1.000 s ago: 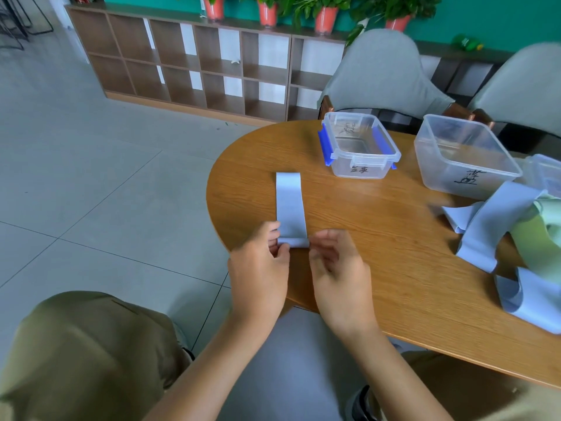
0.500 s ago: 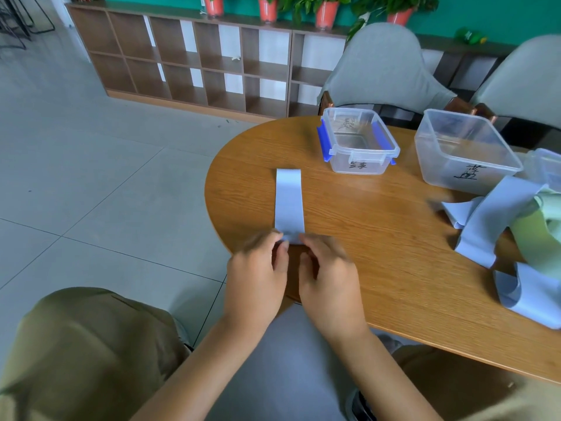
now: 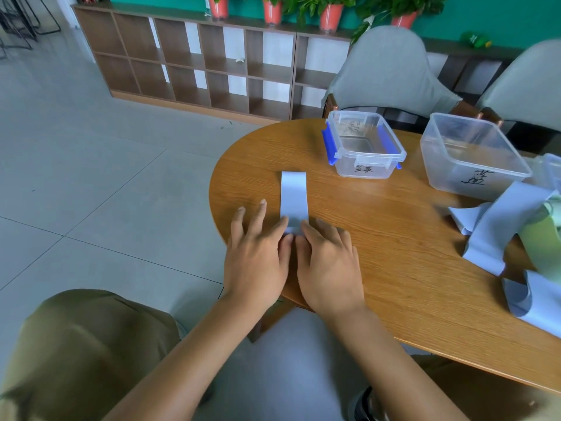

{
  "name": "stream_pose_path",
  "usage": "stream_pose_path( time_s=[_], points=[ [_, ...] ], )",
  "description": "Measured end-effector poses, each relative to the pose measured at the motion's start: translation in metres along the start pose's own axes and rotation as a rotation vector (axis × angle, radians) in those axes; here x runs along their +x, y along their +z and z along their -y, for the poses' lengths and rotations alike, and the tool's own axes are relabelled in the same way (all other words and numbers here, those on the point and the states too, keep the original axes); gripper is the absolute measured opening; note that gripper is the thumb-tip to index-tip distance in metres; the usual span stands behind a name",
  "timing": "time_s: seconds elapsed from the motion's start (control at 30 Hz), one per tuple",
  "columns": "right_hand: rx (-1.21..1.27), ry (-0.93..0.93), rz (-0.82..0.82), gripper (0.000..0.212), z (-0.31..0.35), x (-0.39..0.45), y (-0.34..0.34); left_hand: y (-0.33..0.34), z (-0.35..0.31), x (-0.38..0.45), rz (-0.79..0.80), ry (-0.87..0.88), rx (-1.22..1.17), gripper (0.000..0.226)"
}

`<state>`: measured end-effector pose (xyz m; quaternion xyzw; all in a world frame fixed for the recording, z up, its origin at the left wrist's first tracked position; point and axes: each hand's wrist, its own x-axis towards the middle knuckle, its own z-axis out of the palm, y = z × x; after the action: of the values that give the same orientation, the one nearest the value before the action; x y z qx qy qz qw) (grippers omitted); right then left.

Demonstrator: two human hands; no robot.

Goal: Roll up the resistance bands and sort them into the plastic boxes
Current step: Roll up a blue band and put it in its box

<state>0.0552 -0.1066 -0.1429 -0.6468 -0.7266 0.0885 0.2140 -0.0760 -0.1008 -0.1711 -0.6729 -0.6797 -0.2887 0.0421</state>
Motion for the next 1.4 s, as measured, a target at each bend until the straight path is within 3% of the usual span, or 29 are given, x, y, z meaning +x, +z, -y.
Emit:
stream_pose_path(
  time_s=[0.2,0.4,0.5,0.6,0.77,1.2,1.4],
  points=[
    [0.022,0.032,0.052,0.038,0.002,0.026,0.001,-0.001,-0.005,0.016,0.131,-0.073,0.054,0.062],
    [0.031,0.071,0.030,0.041,0.002,0.041,0.010,0.004,-0.008,0.037,0.235,-0.110,0.109,0.052],
    [0.074,0.105,0.040,0.042,0.003,0.051,0.010,0.009,-0.010,0.045,0.253,-0.117,0.127,0.056],
    [0.087,0.106,0.085,0.061,0.006,0.060,0.011,0.015,-0.012,0.052,0.260,-0.148,0.169,0.063],
    [0.072,0.124,0.127,0.070,0.008,0.078,0.013,0.021,-0.015,0.067,0.254,-0.183,0.180,0.066],
    [0.023,0.163,0.127,0.066,0.004,0.116,0.019,0.030,-0.013,0.113,0.348,-0.245,0.128,0.066],
    [0.027,0.189,0.146,0.069,0.003,0.137,0.020,0.035,-0.013,0.135,0.375,-0.277,0.088,0.077]
  ],
)
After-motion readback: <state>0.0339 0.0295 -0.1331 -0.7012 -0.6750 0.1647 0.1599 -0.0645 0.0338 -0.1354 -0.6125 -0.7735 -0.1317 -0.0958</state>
